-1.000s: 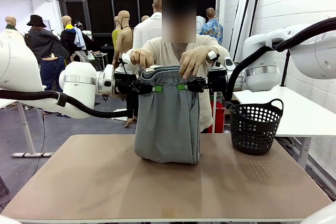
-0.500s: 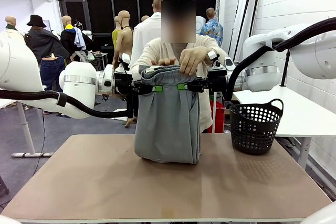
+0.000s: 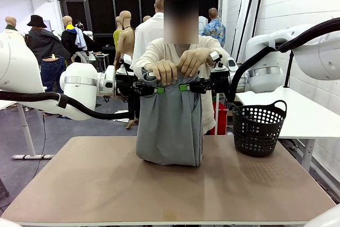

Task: Fold the training pants.
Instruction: Release the ends of the Training pants and then grab the overlapped ends.

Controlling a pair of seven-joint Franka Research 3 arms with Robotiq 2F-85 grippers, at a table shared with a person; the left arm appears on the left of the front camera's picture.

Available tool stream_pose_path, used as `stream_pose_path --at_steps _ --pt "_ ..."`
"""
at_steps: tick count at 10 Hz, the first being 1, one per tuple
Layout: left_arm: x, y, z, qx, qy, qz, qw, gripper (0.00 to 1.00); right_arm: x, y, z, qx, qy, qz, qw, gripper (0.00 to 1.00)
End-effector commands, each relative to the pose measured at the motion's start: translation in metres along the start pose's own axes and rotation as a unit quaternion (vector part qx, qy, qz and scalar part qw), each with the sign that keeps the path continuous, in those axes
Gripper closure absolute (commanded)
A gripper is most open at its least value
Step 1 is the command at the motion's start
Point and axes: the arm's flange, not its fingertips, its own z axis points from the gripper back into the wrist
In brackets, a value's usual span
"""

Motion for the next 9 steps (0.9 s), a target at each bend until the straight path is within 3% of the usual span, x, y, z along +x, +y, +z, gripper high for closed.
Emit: stream_pose_path --at_steps 1,9 --pt "0.0004 -0.0041 0.0002 0.008 -0.01 -0.008 1.0 1.0 0.0013 0.0024 0.0 0.004 -0.004 0.003 1.0 1.0" --pt "0.0004 -0.0041 0.0002 0.008 -0.01 -0.008 1.0 1.0 0.0013 0.0024 0.0 0.004 -0.004 0.003 1.0 1.0"
